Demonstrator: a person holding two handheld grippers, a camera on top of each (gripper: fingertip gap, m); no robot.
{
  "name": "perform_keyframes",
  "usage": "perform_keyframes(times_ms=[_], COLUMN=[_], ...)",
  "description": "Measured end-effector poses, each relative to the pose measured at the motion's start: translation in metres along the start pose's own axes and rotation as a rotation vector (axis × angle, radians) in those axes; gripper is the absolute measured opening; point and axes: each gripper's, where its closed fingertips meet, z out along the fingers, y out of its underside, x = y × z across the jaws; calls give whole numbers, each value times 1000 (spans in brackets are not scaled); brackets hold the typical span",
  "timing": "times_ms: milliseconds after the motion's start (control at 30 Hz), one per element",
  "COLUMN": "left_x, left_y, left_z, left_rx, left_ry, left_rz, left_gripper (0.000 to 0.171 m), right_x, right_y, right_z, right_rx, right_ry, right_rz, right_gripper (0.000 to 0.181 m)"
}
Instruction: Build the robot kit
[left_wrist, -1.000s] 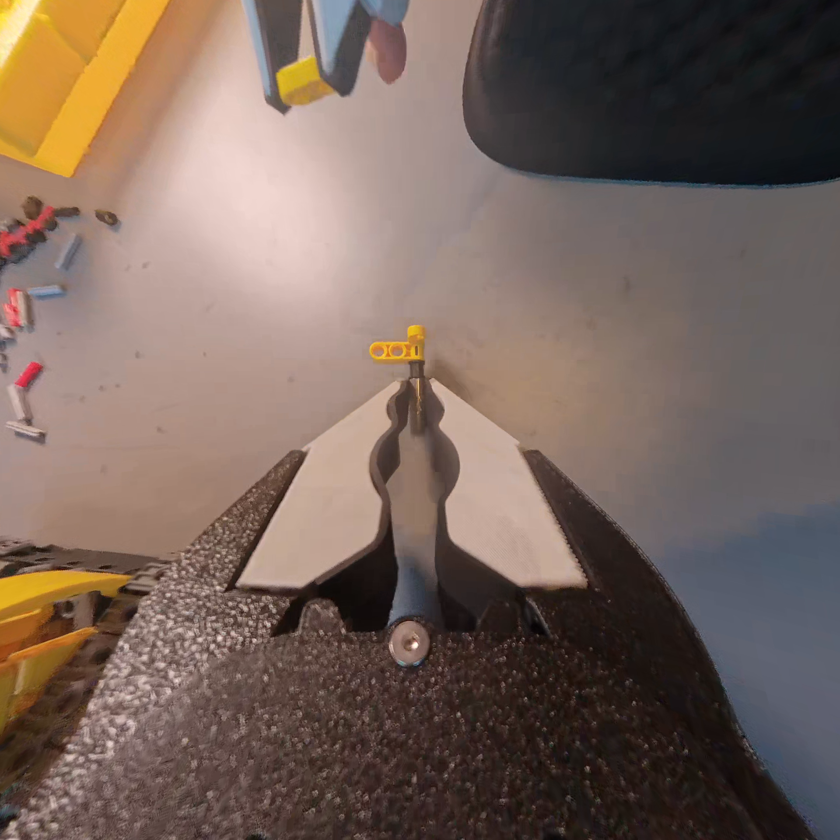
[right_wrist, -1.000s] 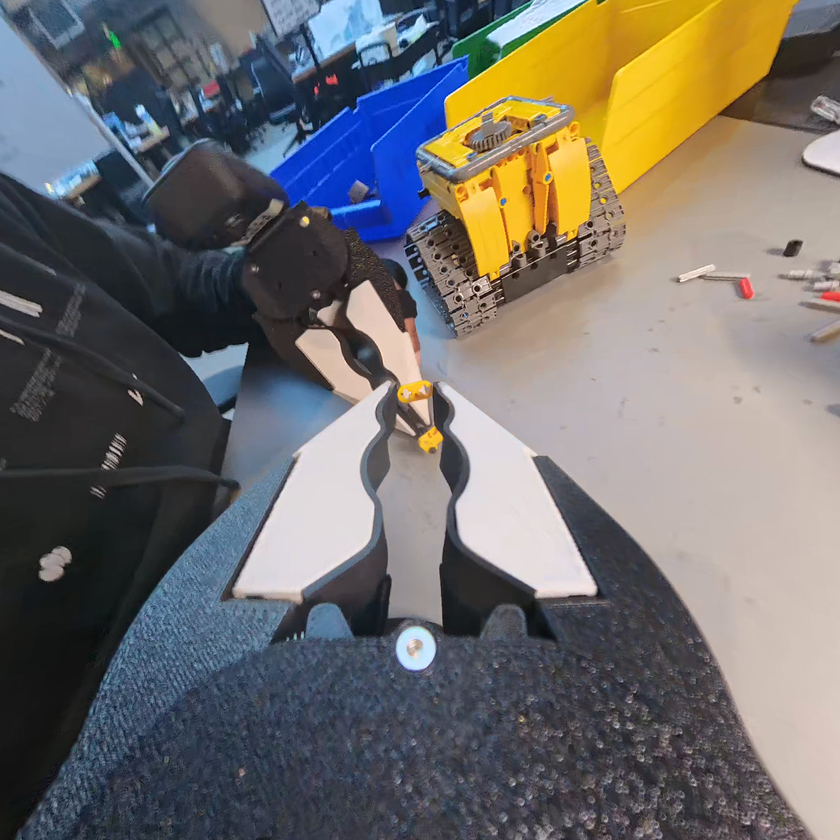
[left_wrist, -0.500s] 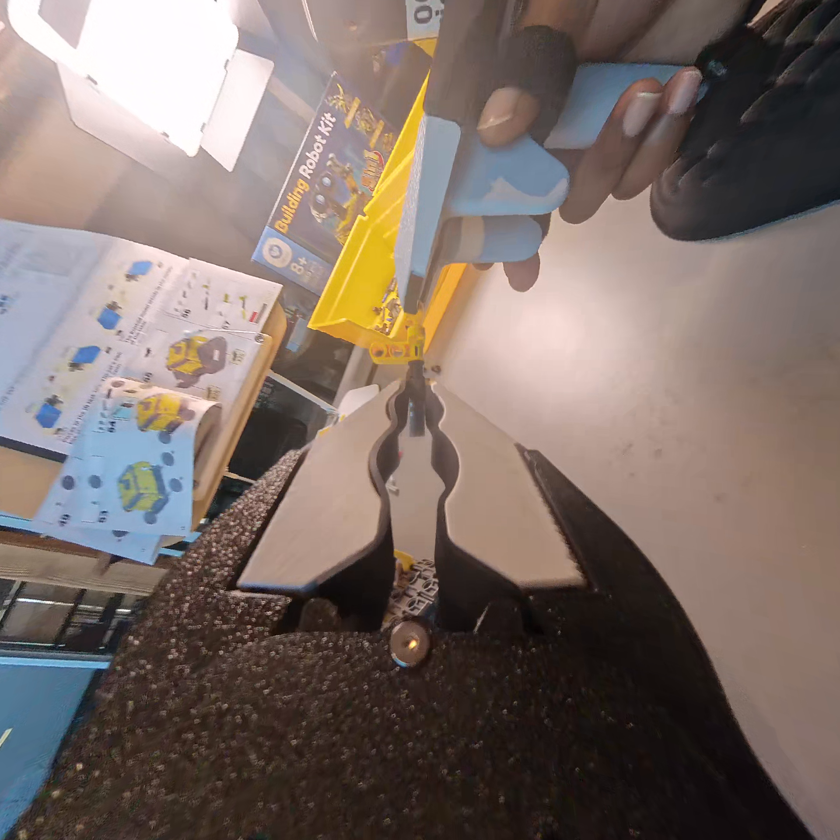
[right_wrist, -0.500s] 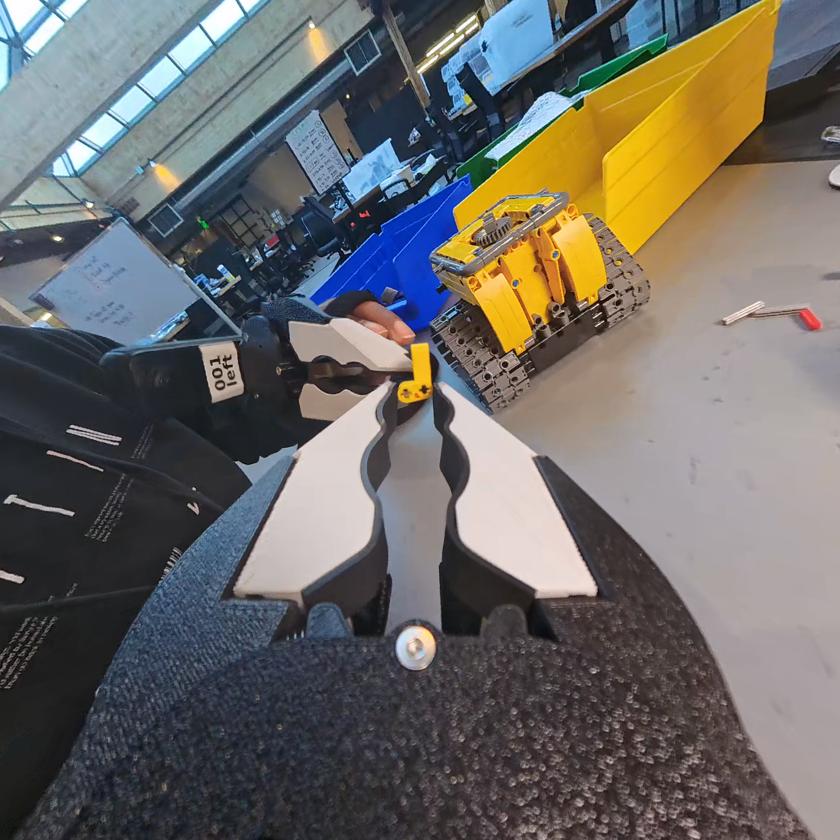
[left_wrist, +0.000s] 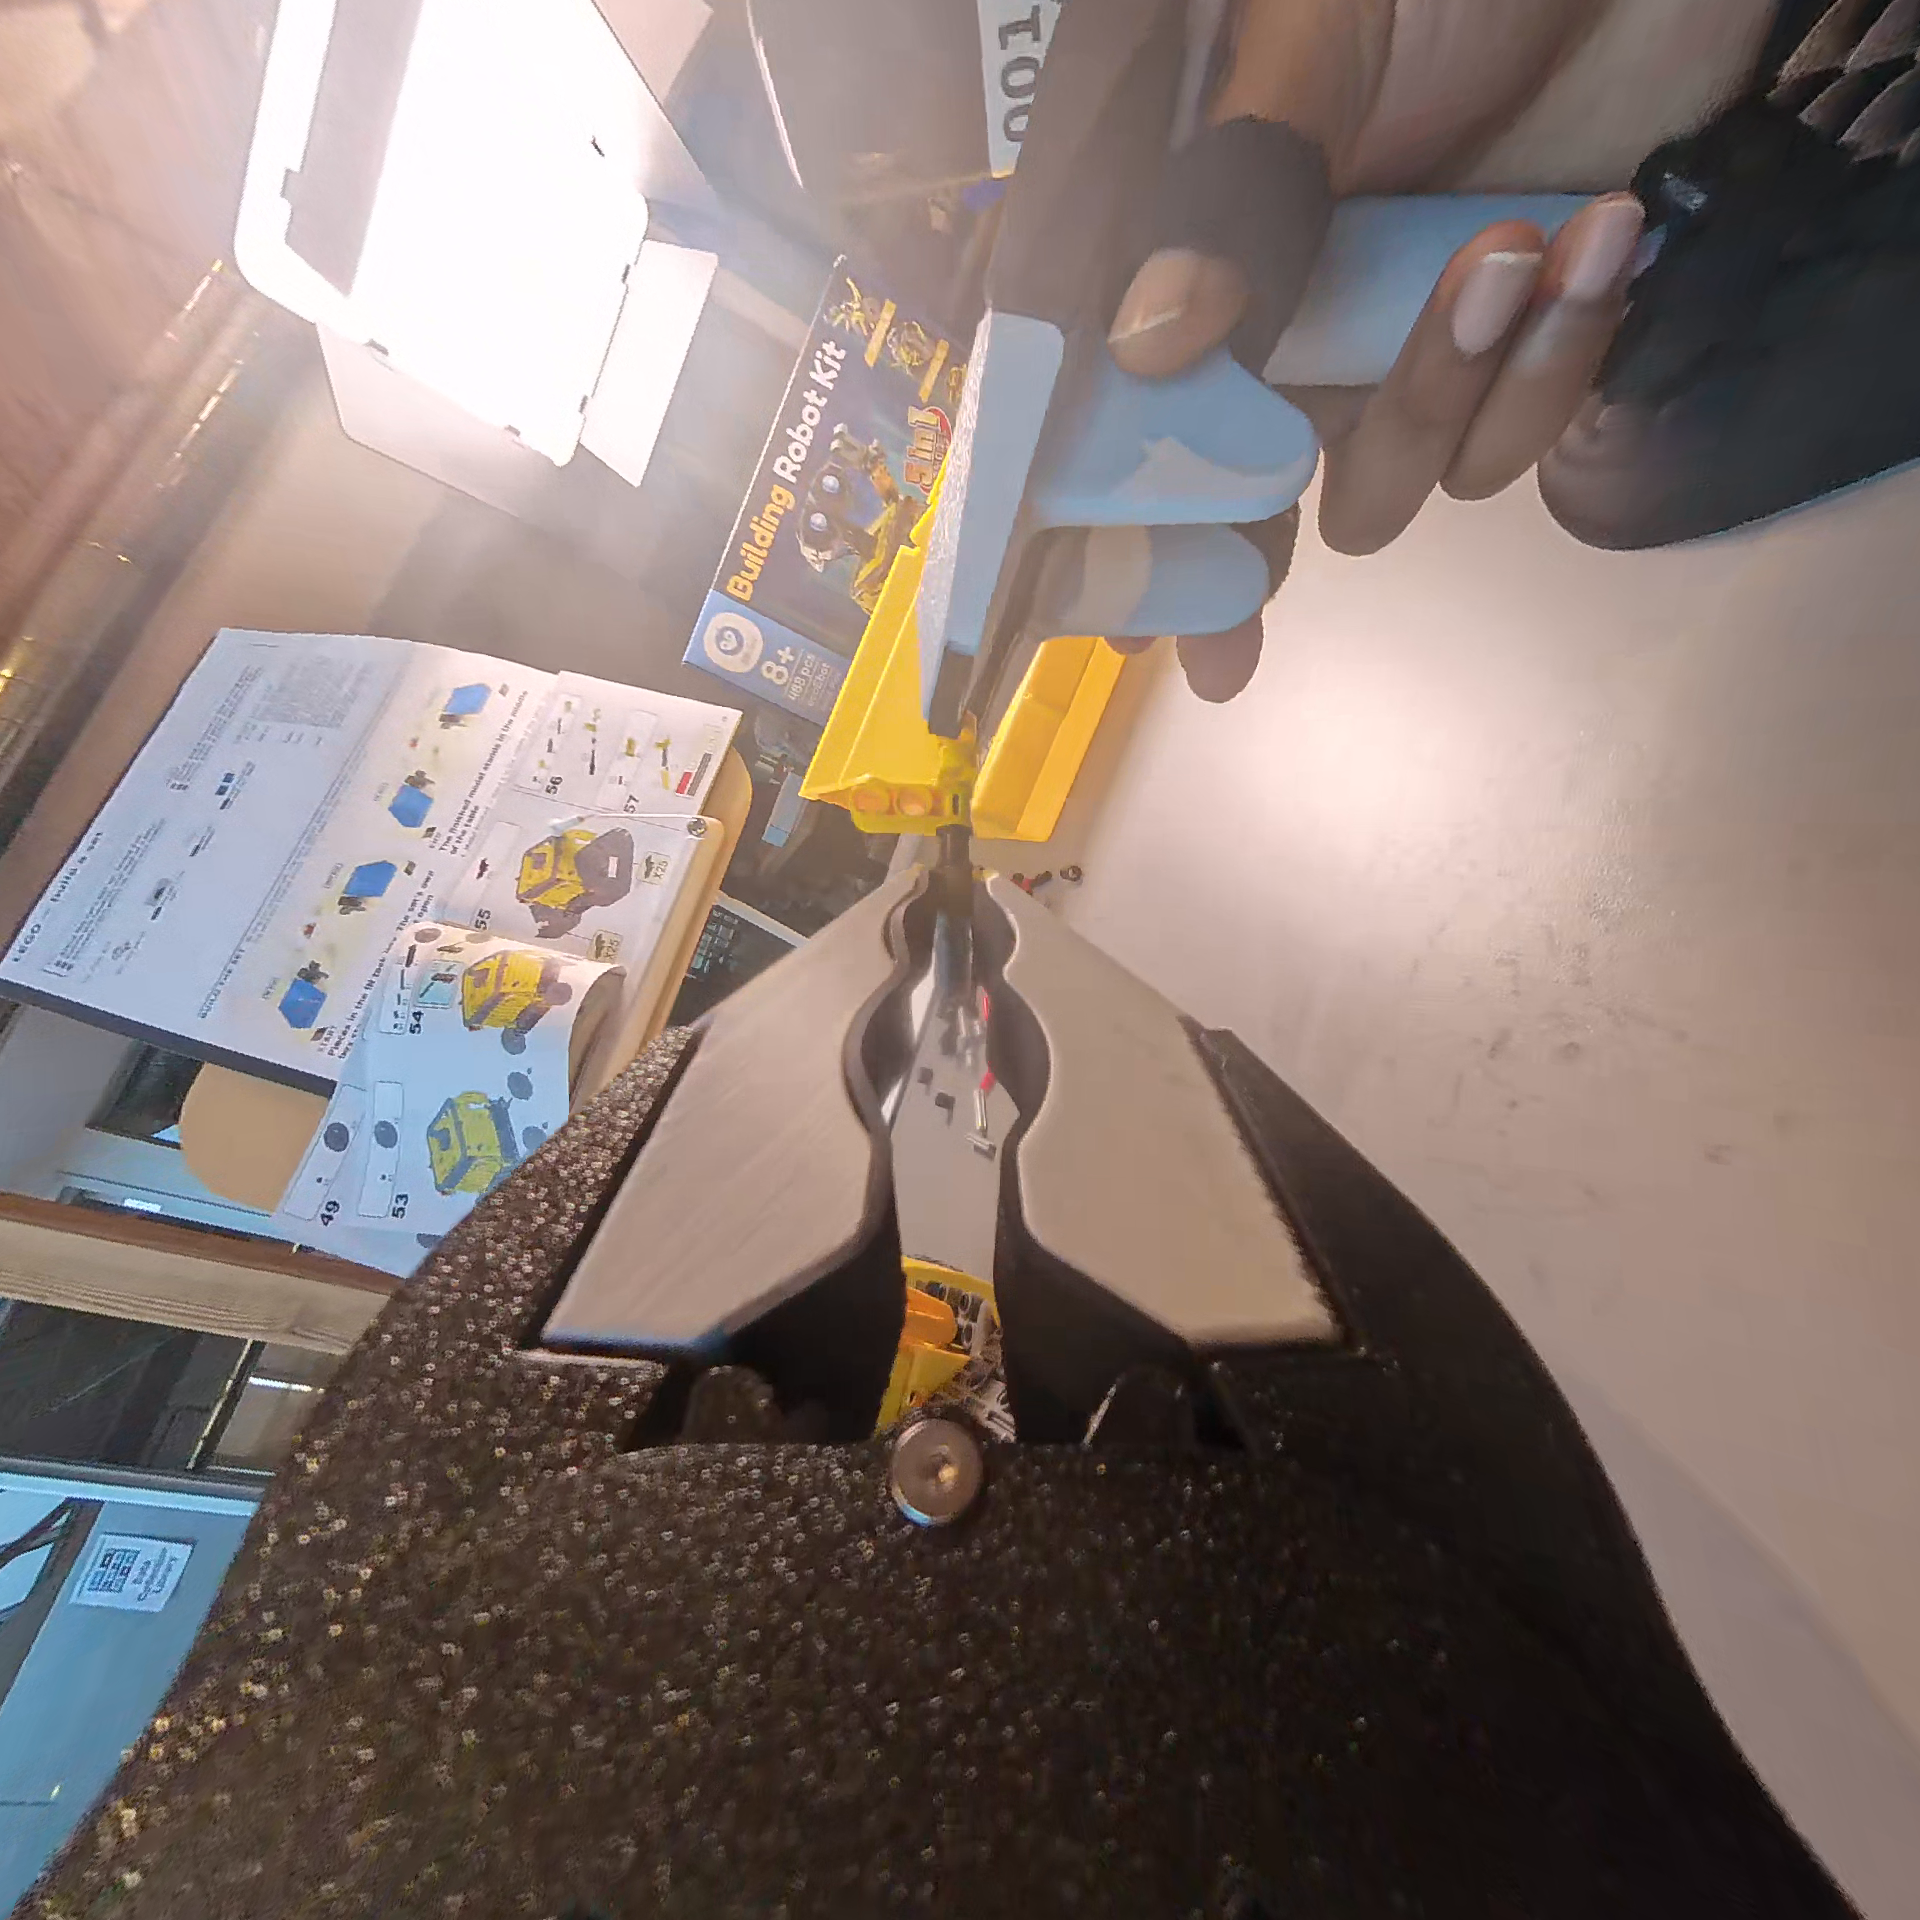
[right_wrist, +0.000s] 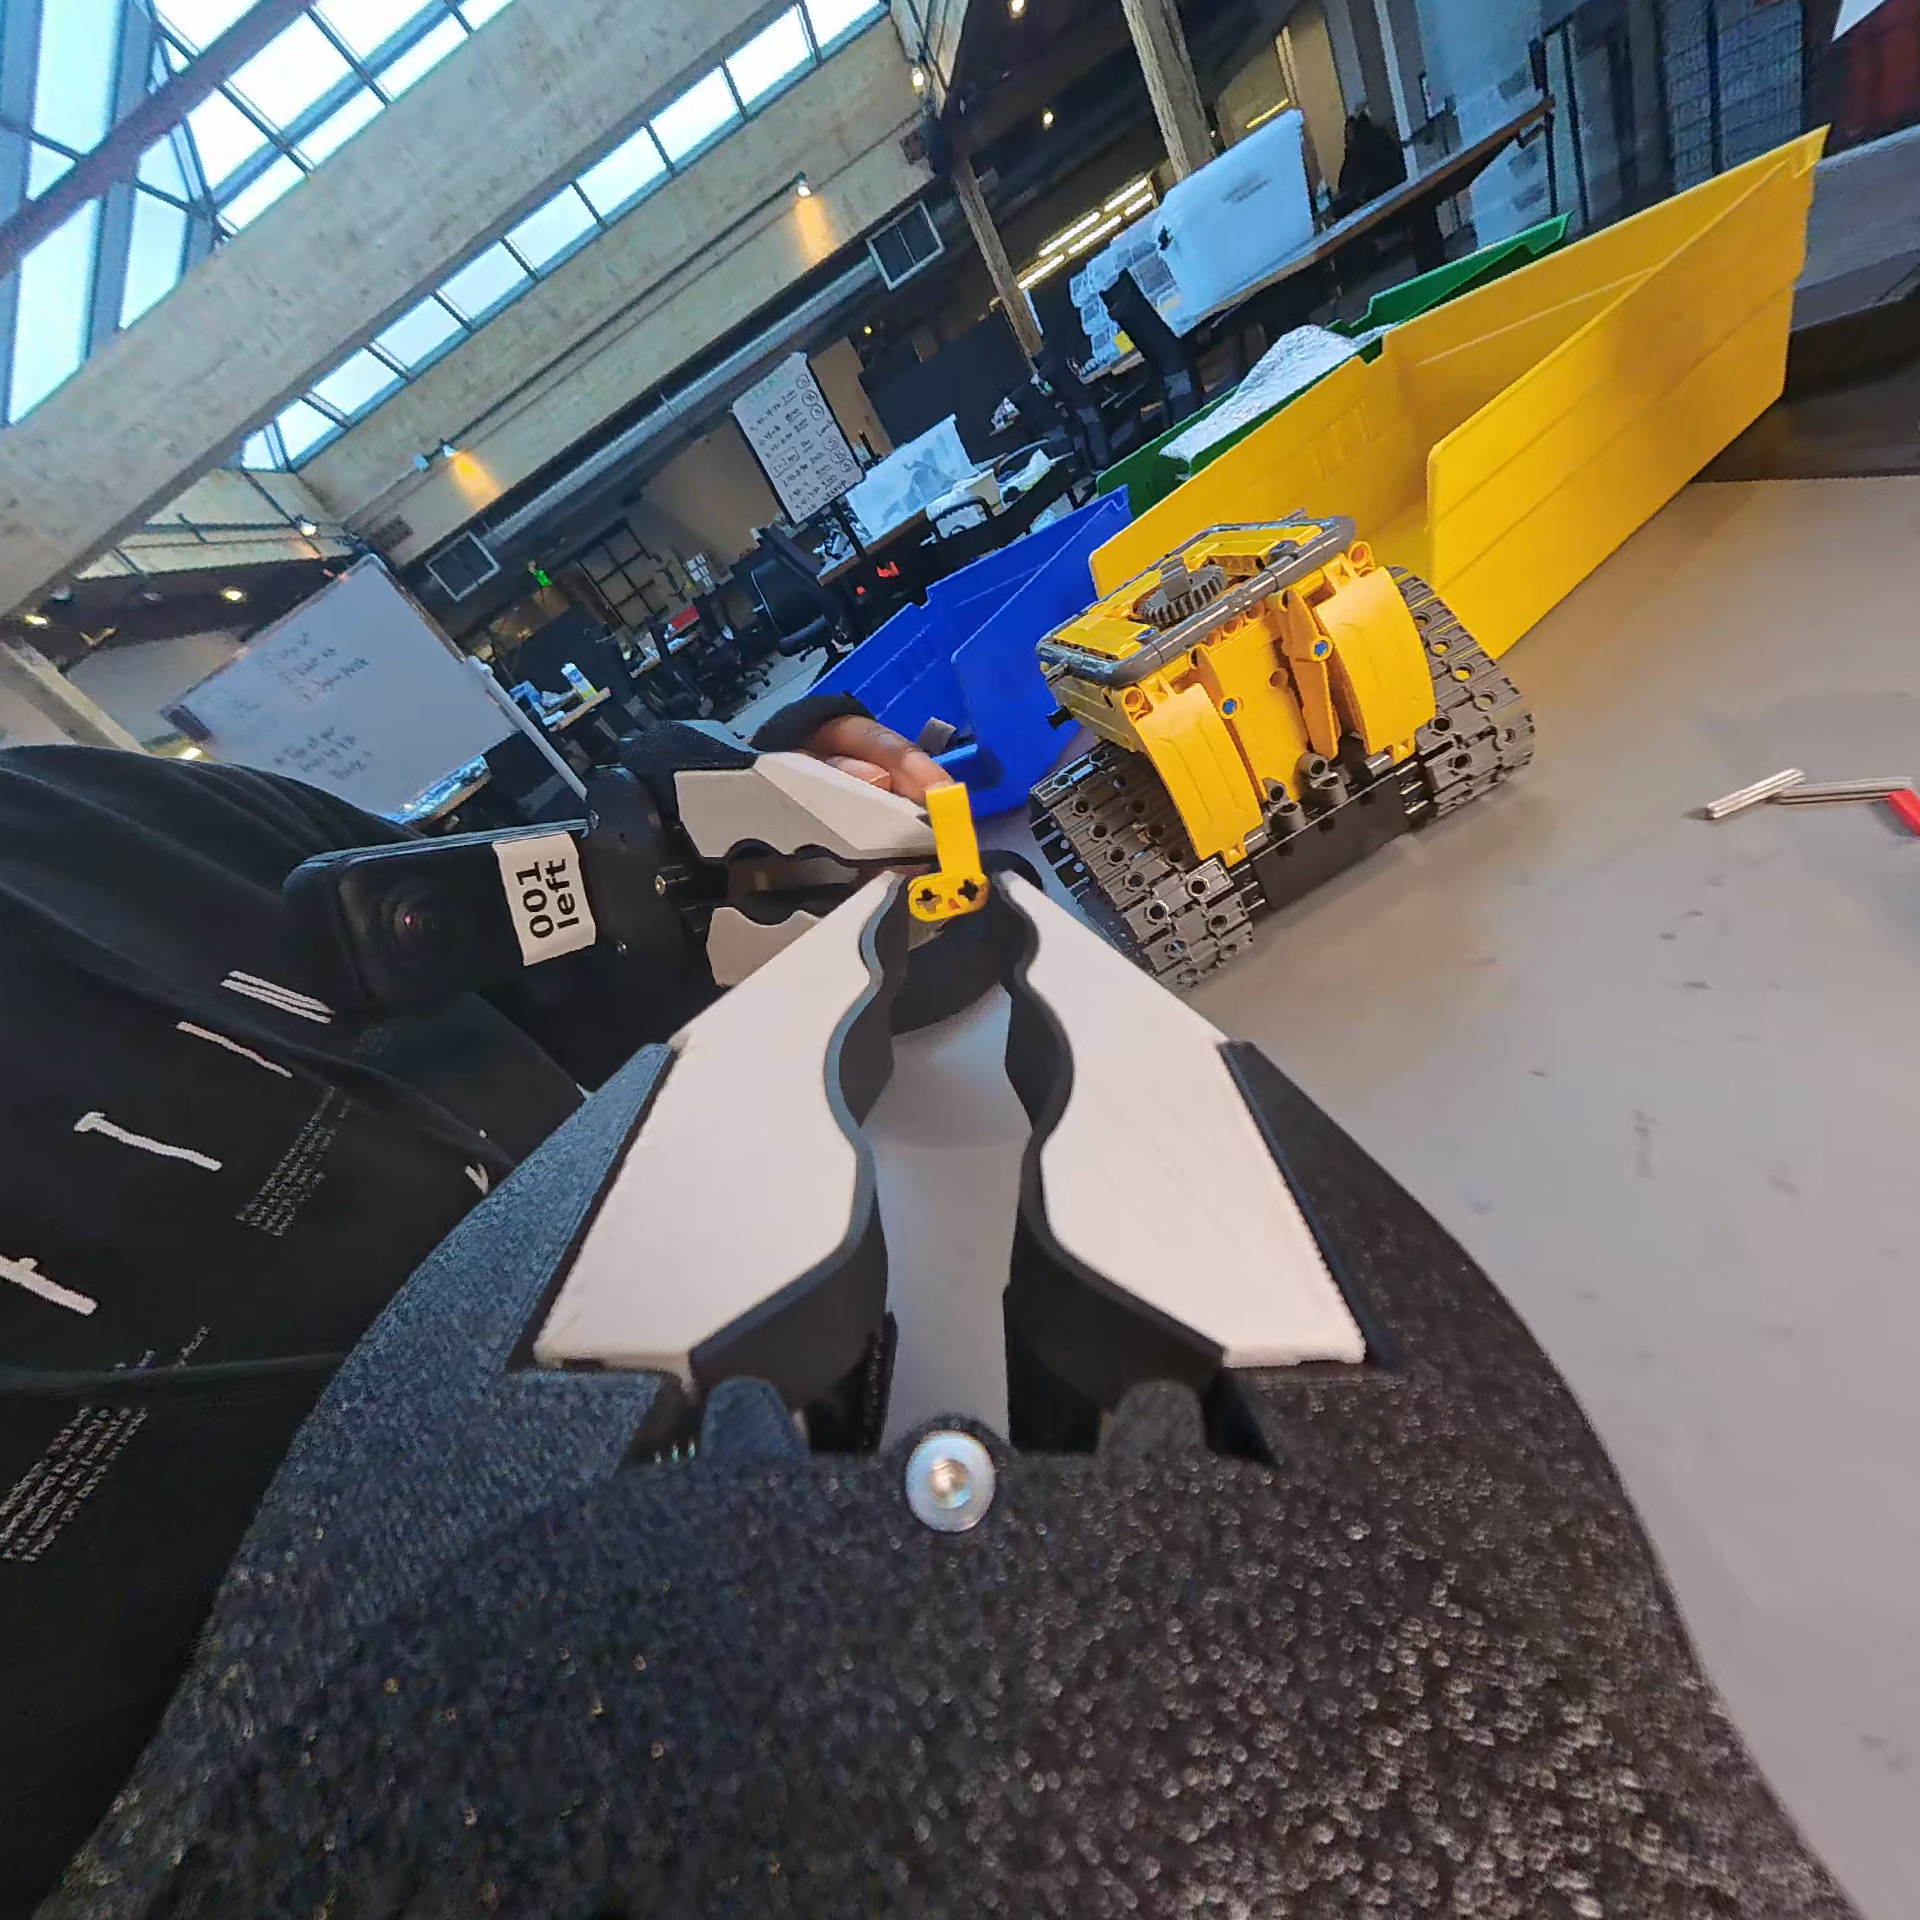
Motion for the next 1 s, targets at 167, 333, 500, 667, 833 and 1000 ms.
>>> perform_keyframes(times_ms=[167,333,500,667,833,1000], left_x=[-1,1,6,14,27,37], left_y=[-1,-2,1,2,5,4], left_z=[-3,-3,-2,-1,-2,-4], left_rx=[2,-6,-22,-33,-29,-8], left_ry=[-8,3,31,59,110,157], left_rz=[16,32,60,101,152,185], left_gripper=[4,4,4,4,4,4], right_x=[-2,-2,1,5,7,6], right_y=[1,2,8,16,29,41], right_z=[1,1,-1,-3,-5,-8], right_rx=[15,36,0,-51,-108,-173], right_ry=[-2,7,9,25,40,35], right_rz=[23,16,24,63,90,102], right_gripper=[15,15,15,15,15,14])
